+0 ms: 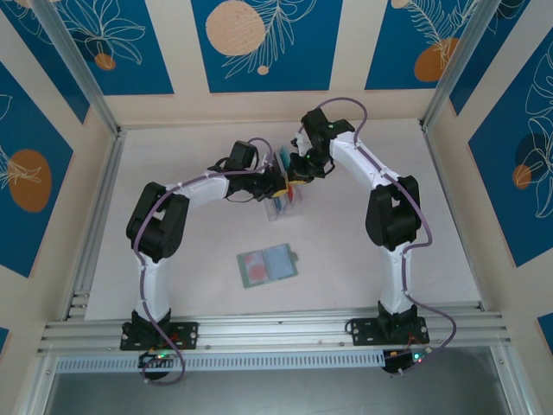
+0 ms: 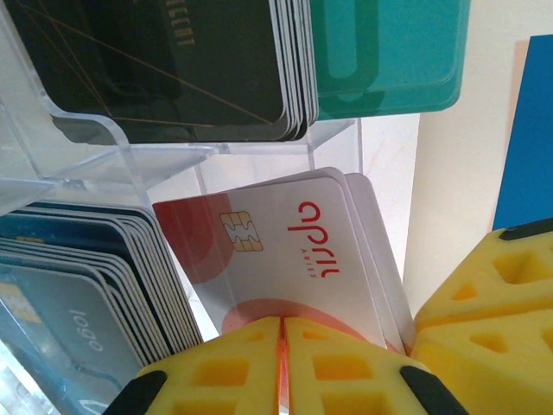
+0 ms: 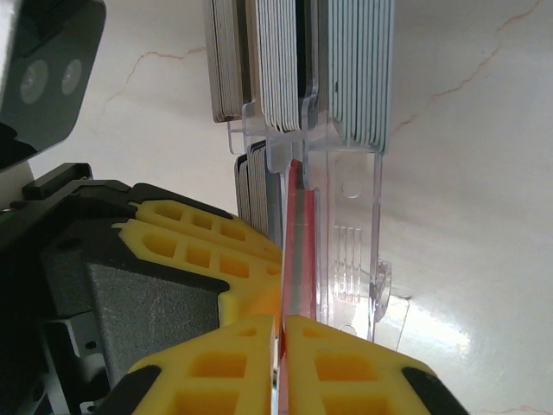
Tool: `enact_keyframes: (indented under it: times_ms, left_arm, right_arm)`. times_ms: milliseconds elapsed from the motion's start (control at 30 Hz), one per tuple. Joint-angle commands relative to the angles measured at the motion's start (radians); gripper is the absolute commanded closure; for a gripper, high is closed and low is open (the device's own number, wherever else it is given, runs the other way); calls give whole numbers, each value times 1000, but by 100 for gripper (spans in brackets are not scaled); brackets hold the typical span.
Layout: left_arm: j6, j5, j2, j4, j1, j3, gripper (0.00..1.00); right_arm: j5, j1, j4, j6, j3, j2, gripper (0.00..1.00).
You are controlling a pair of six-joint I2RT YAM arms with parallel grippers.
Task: Put the credit cards into the card holder
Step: Pick up the credit card from the storage box.
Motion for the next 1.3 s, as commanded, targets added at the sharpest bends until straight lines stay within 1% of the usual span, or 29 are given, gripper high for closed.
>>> enact_keyframes:
  times_ms: [0, 100, 333, 767, 1267]
  left_arm:
    - [24, -6, 18, -25, -13, -13, 90]
    - [24, -6, 17, -24, -13, -13, 90]
    - [28, -8, 19, -28, -14, -15, 90]
    - [28, -6, 1, -33, -11, -12, 90]
    - [11, 16, -32, -10, 4, -21, 89]
  right_arm:
    - [-21, -3, -13, 10, -5, -26, 91]
    - [-21, -3, -14, 11, -1, -28, 96]
    - [-17, -3, -18, 8, -1, -34, 100]
    - [3, -4, -23, 9, 2, -60, 100]
    - [-10, -8, -14, 16, -6, -65, 100]
